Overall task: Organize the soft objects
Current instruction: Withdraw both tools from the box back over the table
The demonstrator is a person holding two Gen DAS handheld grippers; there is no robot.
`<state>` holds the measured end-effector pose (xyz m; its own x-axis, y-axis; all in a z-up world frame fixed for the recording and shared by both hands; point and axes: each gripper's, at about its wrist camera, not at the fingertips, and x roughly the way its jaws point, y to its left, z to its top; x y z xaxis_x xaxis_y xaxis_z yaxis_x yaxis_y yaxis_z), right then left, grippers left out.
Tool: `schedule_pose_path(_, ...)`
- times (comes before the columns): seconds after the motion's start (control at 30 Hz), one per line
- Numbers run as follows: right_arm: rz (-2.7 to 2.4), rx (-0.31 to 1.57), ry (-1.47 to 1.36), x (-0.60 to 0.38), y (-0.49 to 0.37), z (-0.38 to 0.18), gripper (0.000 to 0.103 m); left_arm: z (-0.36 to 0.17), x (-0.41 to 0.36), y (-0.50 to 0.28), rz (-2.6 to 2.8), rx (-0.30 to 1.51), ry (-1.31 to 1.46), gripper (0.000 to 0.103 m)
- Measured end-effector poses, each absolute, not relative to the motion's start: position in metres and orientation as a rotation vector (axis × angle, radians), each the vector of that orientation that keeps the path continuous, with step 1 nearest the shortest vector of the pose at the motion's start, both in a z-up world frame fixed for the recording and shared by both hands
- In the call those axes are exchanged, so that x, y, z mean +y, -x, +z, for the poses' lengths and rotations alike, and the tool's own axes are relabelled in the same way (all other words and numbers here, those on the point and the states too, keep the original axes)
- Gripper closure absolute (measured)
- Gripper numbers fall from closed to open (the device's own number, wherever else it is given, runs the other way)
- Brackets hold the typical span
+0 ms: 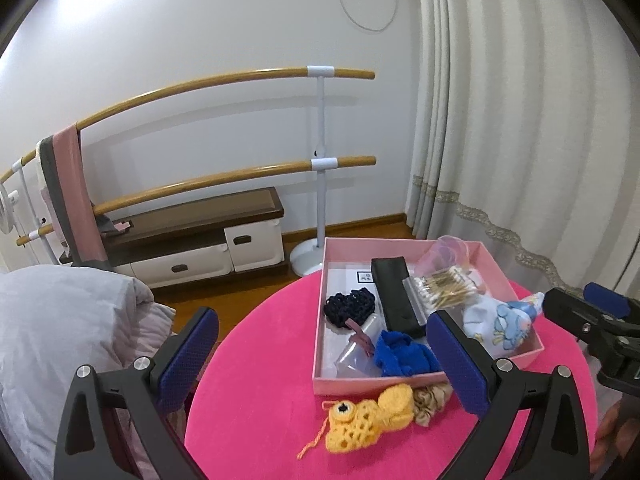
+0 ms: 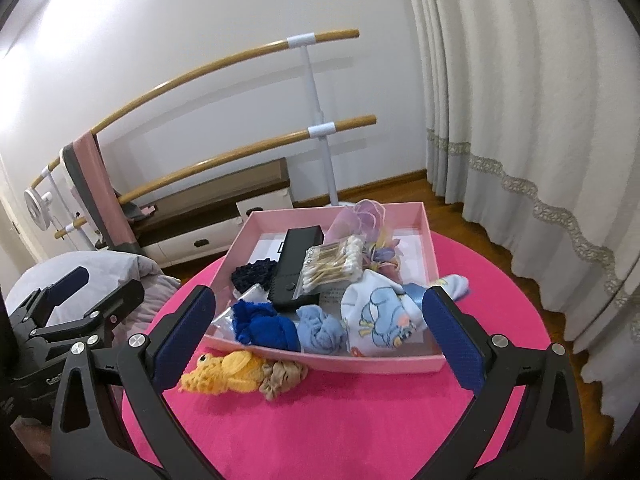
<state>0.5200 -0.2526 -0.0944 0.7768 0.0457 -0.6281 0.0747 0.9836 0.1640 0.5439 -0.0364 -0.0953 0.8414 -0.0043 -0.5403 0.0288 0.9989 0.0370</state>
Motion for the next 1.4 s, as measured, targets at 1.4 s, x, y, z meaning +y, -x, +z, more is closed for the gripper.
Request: schedule_pose_path(1.4,-0.133,0.599,-0.109,-0.213,-0.361,-0.098,0.000,-0.096,-0.023,-0.354,-0.018,0.586,-0.053,0.000)
